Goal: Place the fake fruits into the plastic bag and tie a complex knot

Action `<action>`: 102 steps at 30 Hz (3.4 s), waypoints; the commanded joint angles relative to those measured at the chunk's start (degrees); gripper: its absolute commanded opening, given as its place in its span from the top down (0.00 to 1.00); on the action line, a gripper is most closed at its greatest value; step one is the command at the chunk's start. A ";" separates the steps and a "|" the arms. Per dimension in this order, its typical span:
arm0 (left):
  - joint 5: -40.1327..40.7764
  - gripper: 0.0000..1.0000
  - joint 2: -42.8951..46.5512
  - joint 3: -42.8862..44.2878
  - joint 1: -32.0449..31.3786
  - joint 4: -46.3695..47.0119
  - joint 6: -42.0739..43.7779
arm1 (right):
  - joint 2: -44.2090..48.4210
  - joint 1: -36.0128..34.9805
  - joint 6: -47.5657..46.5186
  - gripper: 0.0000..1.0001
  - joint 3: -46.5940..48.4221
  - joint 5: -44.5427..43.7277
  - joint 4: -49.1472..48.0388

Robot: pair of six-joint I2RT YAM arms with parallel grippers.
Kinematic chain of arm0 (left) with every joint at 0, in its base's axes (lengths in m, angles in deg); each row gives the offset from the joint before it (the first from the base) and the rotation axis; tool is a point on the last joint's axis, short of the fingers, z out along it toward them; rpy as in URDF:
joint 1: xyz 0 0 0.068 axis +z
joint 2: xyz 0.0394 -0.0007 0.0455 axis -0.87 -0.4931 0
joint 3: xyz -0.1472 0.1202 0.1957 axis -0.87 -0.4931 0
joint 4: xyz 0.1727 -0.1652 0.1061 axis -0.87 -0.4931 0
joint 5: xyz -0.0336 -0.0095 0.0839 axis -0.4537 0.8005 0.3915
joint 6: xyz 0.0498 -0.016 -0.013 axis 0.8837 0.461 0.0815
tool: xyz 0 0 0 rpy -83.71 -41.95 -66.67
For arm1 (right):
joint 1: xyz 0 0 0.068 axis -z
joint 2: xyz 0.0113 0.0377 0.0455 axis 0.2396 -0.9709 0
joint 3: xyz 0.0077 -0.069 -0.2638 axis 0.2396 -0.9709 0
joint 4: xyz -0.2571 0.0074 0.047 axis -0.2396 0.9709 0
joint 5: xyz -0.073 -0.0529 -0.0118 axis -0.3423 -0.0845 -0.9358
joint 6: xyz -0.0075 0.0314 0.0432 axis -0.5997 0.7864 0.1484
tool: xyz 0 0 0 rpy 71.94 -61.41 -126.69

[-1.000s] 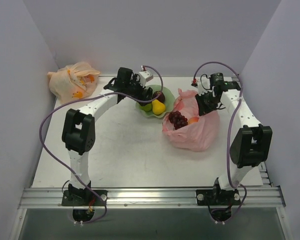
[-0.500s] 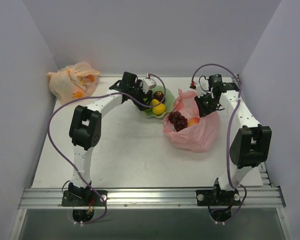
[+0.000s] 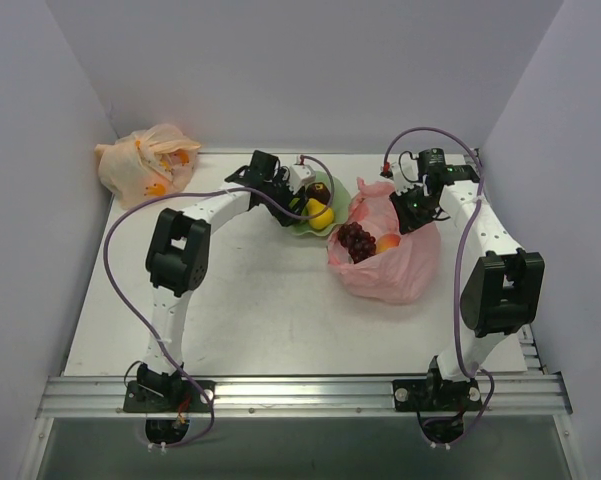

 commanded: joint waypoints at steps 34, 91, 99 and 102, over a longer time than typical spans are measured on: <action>0.08 0.11 8.28 0.46 -0.89 2.71 -5.44 | 2.26 -0.44 -0.37 1.00 0.02 -0.31 1.53; -10.54 0.39 13.64 -1.91 -4.23 10.87 -18.34 | 1.20 -0.53 0.76 1.00 0.02 0.74 1.61; -8.71 0.35 7.58 1.60 -13.18 29.13 -34.08 | 0.94 1.67 5.16 1.00 1.07 4.78 1.44; -7.30 0.35 3.10 4.59 -15.21 32.49 -37.16 | 0.85 2.20 5.86 1.00 1.25 5.58 1.35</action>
